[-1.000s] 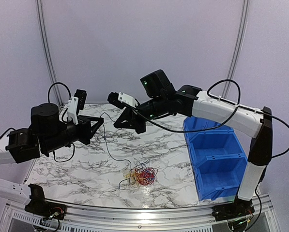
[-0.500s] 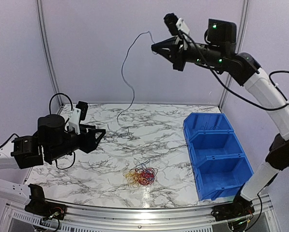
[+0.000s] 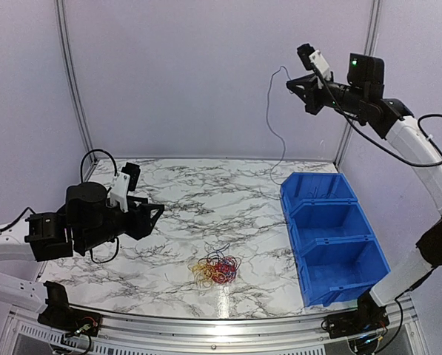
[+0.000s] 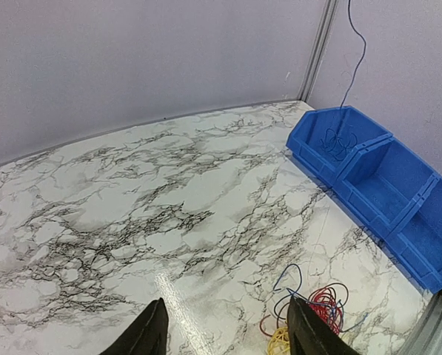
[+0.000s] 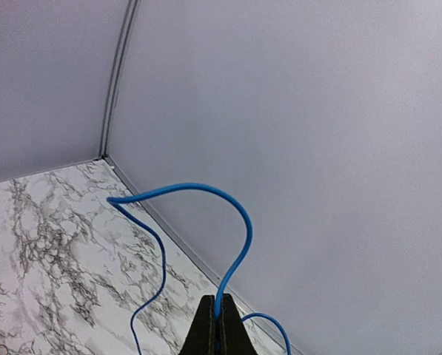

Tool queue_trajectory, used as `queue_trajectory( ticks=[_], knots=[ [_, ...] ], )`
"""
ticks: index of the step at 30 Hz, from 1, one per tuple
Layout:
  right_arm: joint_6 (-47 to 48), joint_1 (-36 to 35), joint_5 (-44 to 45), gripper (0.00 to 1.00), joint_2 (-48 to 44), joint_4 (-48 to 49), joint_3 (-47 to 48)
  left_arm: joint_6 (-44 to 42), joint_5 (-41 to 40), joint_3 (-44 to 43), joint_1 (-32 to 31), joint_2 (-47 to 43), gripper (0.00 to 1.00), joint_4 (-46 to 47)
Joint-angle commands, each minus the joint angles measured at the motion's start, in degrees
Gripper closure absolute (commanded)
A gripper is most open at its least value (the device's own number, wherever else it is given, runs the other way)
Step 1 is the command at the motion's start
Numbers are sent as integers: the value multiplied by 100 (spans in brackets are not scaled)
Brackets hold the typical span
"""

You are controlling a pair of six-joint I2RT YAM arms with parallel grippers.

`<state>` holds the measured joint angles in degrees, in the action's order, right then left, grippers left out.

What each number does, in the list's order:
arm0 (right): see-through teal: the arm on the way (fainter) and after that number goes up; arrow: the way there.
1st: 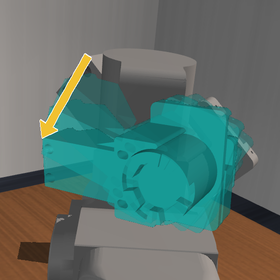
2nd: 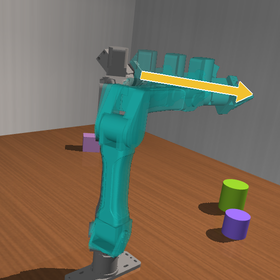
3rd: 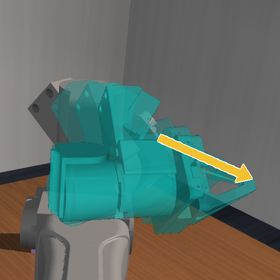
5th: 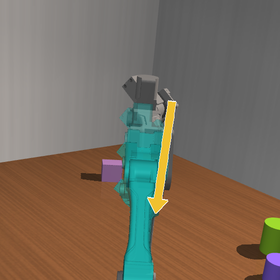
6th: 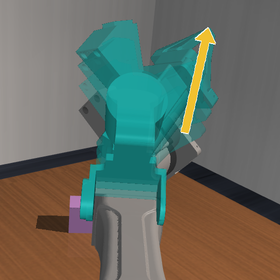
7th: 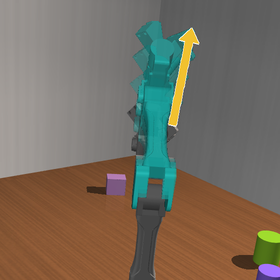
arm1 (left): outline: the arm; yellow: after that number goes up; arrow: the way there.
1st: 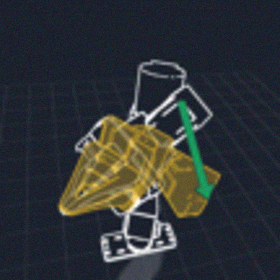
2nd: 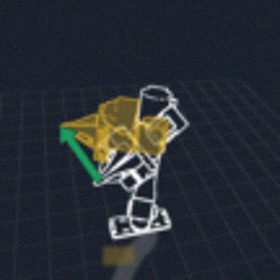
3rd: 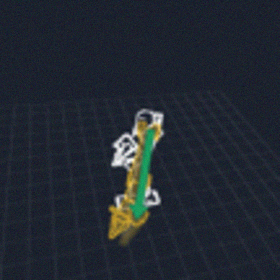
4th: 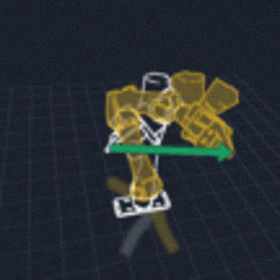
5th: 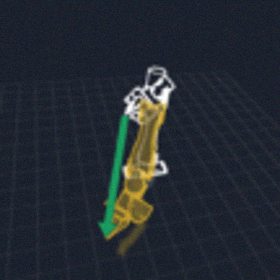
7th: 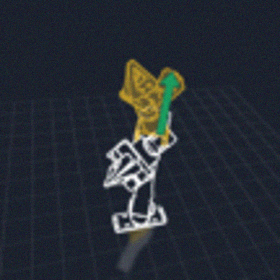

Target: Untangle the cables

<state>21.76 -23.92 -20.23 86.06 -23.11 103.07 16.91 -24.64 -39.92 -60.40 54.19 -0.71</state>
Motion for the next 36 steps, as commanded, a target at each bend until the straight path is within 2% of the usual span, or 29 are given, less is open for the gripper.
queue_trajectory(
  ticks=[1,9,18,23,36],
  knots=[
    [-307,769,-51,100,-519,477,-251,-121,-102,134,28,79,43,326],
    [-359,1895,-262,100,-840,665,-1125,-138,-26,208,28,192,43,491],
    [-67,2591,-303,100,-880,890,-2464,-55,56,330,28,144,42,575],
    [121,2641,-449,100,-880,940,-3227,21,15,550,28,-12,41,658],
    [200,2638,-628,95,-511,748,-4248,97,-24,750,28,-32,41,801]
  ],
)
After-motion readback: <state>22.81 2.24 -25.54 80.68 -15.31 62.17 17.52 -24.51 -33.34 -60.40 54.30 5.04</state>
